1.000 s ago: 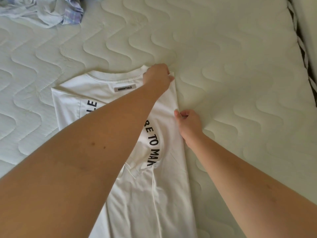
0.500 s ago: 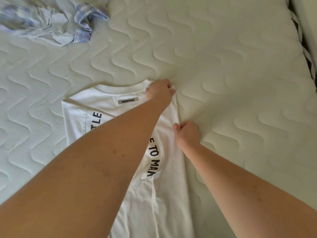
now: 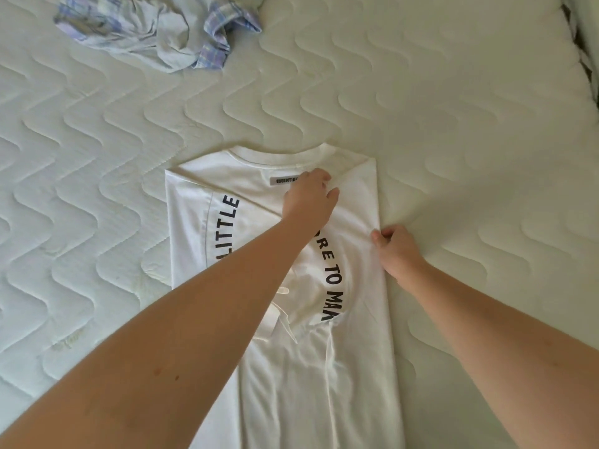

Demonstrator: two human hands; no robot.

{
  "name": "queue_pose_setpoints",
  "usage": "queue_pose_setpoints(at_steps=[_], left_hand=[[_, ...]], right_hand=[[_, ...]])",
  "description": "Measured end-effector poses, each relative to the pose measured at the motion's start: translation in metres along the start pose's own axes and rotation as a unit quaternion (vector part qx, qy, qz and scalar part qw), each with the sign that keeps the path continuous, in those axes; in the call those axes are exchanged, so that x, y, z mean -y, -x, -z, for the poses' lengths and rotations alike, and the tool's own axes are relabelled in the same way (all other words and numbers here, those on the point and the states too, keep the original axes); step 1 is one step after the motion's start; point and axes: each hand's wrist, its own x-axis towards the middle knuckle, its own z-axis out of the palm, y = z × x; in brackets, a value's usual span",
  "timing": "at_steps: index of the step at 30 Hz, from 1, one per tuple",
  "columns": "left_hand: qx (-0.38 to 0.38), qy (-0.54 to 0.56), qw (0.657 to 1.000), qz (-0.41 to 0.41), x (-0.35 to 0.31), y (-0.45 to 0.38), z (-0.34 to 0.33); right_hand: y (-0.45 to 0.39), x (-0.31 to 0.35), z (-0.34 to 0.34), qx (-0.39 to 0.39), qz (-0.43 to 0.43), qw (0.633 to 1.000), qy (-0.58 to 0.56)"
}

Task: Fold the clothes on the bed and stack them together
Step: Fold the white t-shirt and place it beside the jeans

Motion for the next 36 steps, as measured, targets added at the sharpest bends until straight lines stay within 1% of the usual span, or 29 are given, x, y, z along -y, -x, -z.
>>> queue_pose_setpoints(at_steps=[2,4,9,12,14,15,16,17,18,20,21,22,23,25,27,29,32,36], left_hand=[[-0.010,-0.018,1.000,0.014,0.013,0.003,0.004],[-0.011,-0.001,1.000,0.018,0.019,0.002,0.008],[0.025,0.025,0.999,-0.013,0.004,-0.008,0.002],[0.016,0.034,0.999,0.000,-0.007,-0.014,-0.004],[-0.007,0.053,0.999,0.009,-0.007,-0.014,-0.004],[-0.020,0.063,0.998,0.010,-0.005,-0.014,-0.004],[-0.030,0.068,0.997,0.013,-0.002,-0.013,-0.002],[-0.033,0.058,0.998,0.019,0.001,-0.013,0.001],[-0.024,0.027,0.999,0.028,0.004,-0.012,0.005],[0.024,-0.072,0.996,0.050,0.010,-0.012,0.015],[0.052,-0.114,0.991,0.054,0.013,-0.013,0.019],[0.072,-0.133,0.987,0.048,0.015,-0.014,0.022],[0.081,-0.131,0.987,0.035,0.016,-0.014,0.024],[0.072,-0.089,0.993,0.014,0.016,-0.012,0.022],[0.045,-0.051,0.998,0.016,0.014,-0.009,0.017],[0.025,-0.052,0.998,0.032,0.013,-0.008,0.011],[0.004,-0.046,0.998,0.050,0.012,-0.008,0.006],[-0.009,-0.054,0.997,0.051,0.012,-0.007,0.003]], right_hand=[[0.002,0.000,0.002,0.004,0.003,1.000,-0.003],[0.004,-0.001,0.001,0.003,0.007,1.000,-0.010],[0.000,-0.006,-0.001,-0.005,0.016,1.000,-0.006],[-0.007,0.002,-0.001,-0.028,-0.014,0.999,0.020],[-0.015,0.014,0.001,-0.068,-0.031,0.996,0.037],[-0.019,0.022,0.006,-0.096,-0.016,0.995,0.027],[-0.026,0.030,0.011,-0.116,0.023,0.993,0.005],[-0.033,0.041,0.017,-0.116,0.078,0.990,-0.010],[-0.040,0.053,0.023,-0.097,0.137,0.986,-0.001],[-0.055,0.075,0.033,-0.032,0.235,0.968,0.082],[-0.062,0.084,0.037,-0.005,0.267,0.954,0.137],[-0.069,0.090,0.040,0.015,0.290,0.938,0.188],[-0.075,0.094,0.042,0.029,0.306,0.922,0.234],[-0.083,0.097,0.046,0.043,0.322,0.898,0.297],[-0.090,0.098,0.052,0.037,0.331,0.884,0.328],[-0.097,0.098,0.061,0.026,0.339,0.872,0.352],[-0.106,0.097,0.075,0.017,0.336,0.870,0.360],[-0.108,0.100,0.077,0.011,0.337,0.865,0.372]])
